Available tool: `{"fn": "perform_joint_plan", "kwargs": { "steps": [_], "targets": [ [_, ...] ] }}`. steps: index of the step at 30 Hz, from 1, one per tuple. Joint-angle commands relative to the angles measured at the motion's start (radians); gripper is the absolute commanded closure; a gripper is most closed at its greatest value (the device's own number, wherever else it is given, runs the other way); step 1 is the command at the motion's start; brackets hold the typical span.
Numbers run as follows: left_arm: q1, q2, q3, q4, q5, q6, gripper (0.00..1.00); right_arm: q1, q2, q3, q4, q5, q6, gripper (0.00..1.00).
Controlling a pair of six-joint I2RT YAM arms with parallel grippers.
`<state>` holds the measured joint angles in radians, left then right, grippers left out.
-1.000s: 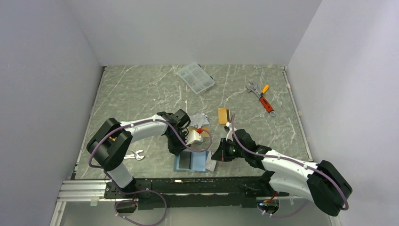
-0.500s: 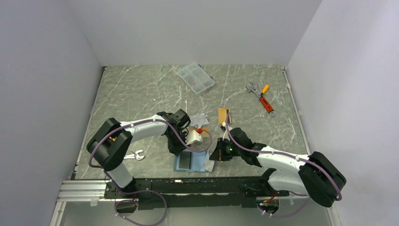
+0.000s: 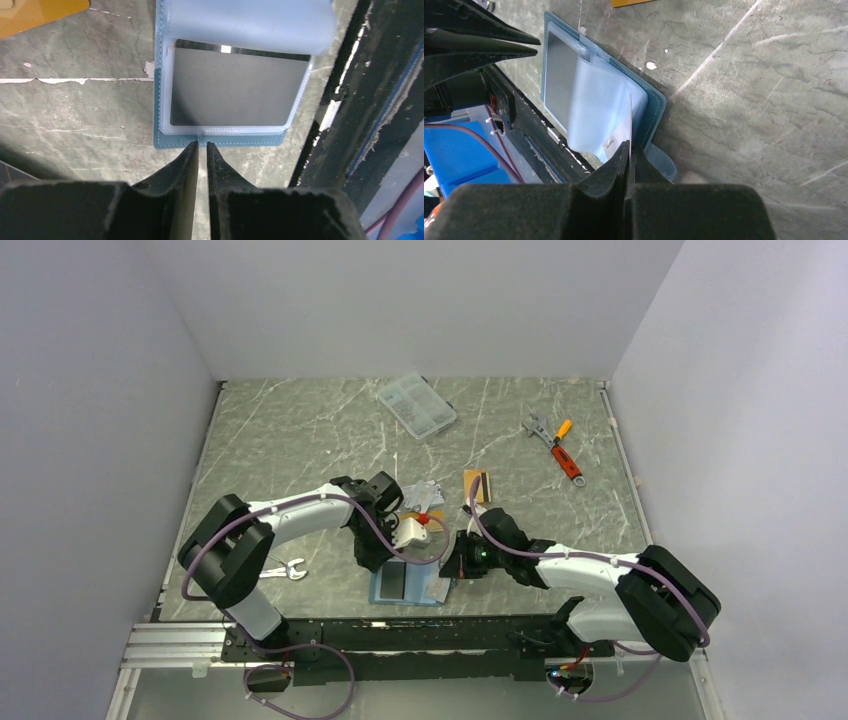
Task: Put the credit cards into the card holder
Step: Insert the credit card into the card holder.
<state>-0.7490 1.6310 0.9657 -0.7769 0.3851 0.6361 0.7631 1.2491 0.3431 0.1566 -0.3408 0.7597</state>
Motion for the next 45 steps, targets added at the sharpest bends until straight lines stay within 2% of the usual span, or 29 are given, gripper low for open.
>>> {"fn": "perform_joint_plan", "kwargs": {
  "steps": [1, 10, 18, 28, 32, 40, 45],
  "targets": [
    [-0.008, -0.065, 0.083, -0.077, 0.058, 0.020, 0.82, 0.006, 0.013, 0.012, -0.001, 0.059, -0.016, 1.00],
    [-0.022, 0.001, 0.230, -0.076, 0.225, 0.031, 0.81, 0.012, 0.059, 0.008, 0.057, 0.023, 0.004, 1.00],
    [-0.029, 0.101, 0.259, 0.013, 0.284, 0.009, 0.81, 0.030, 0.100, 0.008, 0.106, 0.011, 0.026, 1.00],
    [-0.031, 0.170, 0.279, 0.028, 0.359, -0.010, 0.80, 0.033, 0.111, -0.003, 0.130, 0.016, 0.030, 1.00],
    [-0.041, 0.198, 0.274, 0.026, 0.337, -0.008, 0.80, 0.031, 0.110, -0.004, 0.132, 0.021, 0.029, 1.00],
    [-0.071, 0.190, 0.207, 0.109, 0.120, -0.053, 0.83, 0.033, 0.106, -0.021, 0.146, 0.021, 0.034, 1.00],
    [-0.075, 0.168, 0.185, 0.113, 0.047, -0.040, 0.85, 0.032, 0.073, -0.035, 0.115, 0.033, 0.028, 1.00]
  ]
}}
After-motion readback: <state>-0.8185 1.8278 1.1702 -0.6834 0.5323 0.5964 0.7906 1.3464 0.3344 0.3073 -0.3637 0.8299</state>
